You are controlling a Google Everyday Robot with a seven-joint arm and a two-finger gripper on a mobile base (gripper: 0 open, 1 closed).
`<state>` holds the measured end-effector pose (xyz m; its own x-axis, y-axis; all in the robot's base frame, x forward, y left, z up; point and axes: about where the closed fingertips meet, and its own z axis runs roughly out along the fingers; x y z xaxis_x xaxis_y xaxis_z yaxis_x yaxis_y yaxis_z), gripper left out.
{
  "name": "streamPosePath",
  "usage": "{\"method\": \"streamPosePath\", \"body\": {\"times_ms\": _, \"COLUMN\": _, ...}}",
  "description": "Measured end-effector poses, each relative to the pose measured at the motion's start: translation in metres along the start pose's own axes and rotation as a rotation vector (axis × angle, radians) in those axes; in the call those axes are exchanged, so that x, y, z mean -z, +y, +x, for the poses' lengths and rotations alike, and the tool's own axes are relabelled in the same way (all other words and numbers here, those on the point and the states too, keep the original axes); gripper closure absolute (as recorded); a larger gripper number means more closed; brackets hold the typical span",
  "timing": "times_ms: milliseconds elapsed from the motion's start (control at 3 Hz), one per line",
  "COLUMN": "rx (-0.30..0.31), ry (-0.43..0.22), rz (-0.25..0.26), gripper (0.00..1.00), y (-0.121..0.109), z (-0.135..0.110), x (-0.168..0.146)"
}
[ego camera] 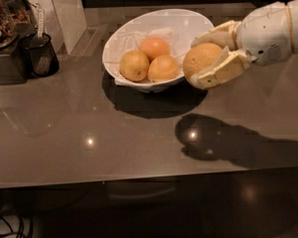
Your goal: Pick orange from white bowl
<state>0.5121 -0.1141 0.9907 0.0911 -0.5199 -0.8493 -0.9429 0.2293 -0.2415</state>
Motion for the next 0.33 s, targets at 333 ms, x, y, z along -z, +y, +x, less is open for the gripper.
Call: {"method": "streamPosePath", "body": {"times_ms": 333, "rx": -0.008, "ry": 0.002, "rz": 0.004, "gripper": 1.0, "y": 0.0012, "z": 0.0032, "x": 0.0029}}
